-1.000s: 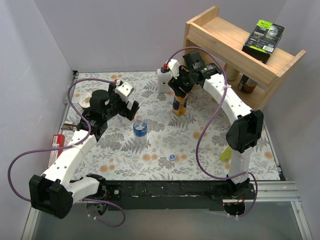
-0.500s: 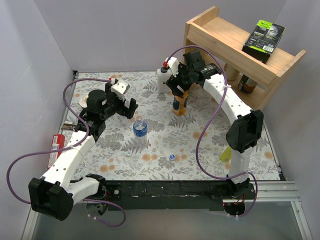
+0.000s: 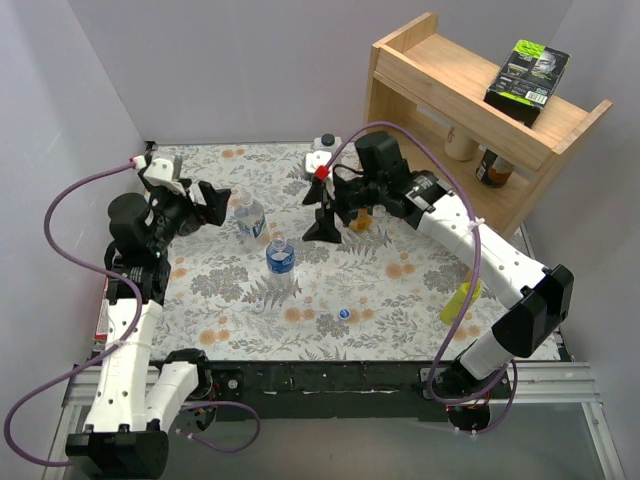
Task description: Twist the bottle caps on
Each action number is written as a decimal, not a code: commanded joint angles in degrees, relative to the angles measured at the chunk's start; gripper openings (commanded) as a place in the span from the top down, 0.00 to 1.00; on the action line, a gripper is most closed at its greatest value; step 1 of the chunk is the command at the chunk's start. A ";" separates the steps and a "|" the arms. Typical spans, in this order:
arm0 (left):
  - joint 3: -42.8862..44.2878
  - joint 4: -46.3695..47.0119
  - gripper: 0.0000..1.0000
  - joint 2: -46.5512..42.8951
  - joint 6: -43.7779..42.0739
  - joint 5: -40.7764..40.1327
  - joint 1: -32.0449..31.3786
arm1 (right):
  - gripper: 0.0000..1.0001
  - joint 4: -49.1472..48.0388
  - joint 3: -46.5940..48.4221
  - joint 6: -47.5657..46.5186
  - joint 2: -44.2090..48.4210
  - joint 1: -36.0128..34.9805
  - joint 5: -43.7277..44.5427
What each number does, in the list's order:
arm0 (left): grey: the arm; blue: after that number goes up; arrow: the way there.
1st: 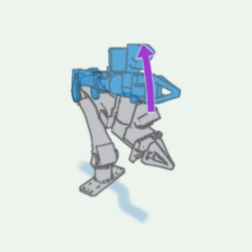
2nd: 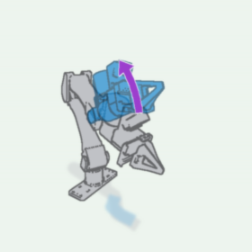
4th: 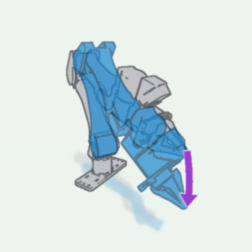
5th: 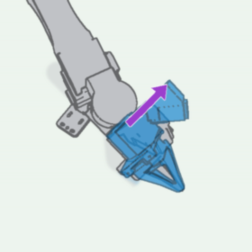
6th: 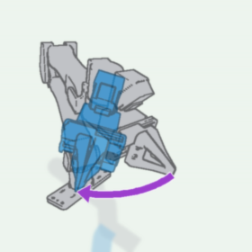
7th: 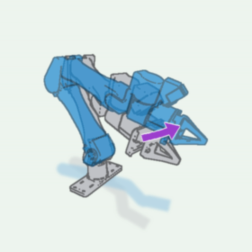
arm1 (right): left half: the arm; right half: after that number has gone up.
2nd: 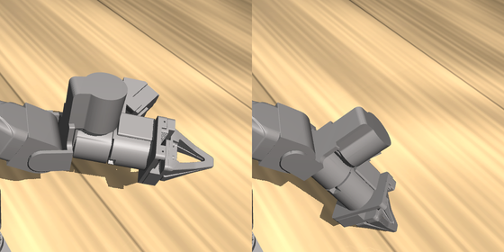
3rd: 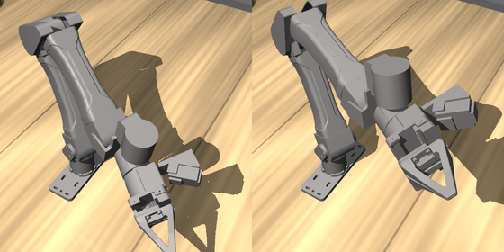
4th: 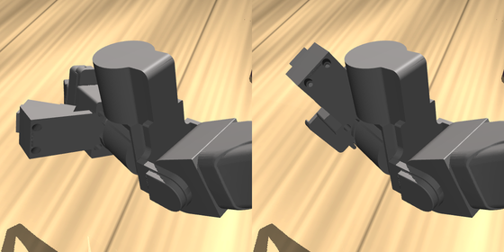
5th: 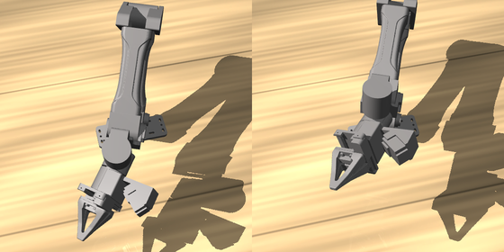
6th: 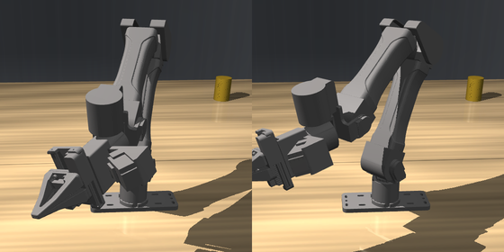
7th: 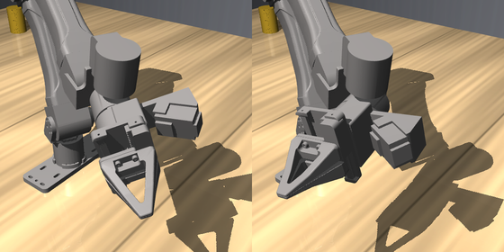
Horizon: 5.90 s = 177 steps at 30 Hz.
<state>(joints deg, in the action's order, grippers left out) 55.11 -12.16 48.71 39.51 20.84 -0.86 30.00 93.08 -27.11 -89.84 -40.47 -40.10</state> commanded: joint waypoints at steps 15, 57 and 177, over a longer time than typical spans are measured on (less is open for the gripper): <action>-4.49 -4.36 0.02 -6.61 2.24 5.17 7.63 | 0.18 -10.57 1.57 5.23 -11.57 -7.08 -5.78; -12.81 -16.93 0.02 -4.23 -25.95 46.02 6.58 | 0.99 4.80 21.87 6.54 -11.23 -4.18 -6.49; -24.70 23.76 1.00 9.12 -1.80 32.33 -10.04 | 0.40 10.87 -31.20 -43.81 -4.11 -13.49 16.54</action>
<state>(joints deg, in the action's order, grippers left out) 28.99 11.92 59.40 37.78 53.52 -11.53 41.87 60.12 -68.40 -92.99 -52.97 -22.70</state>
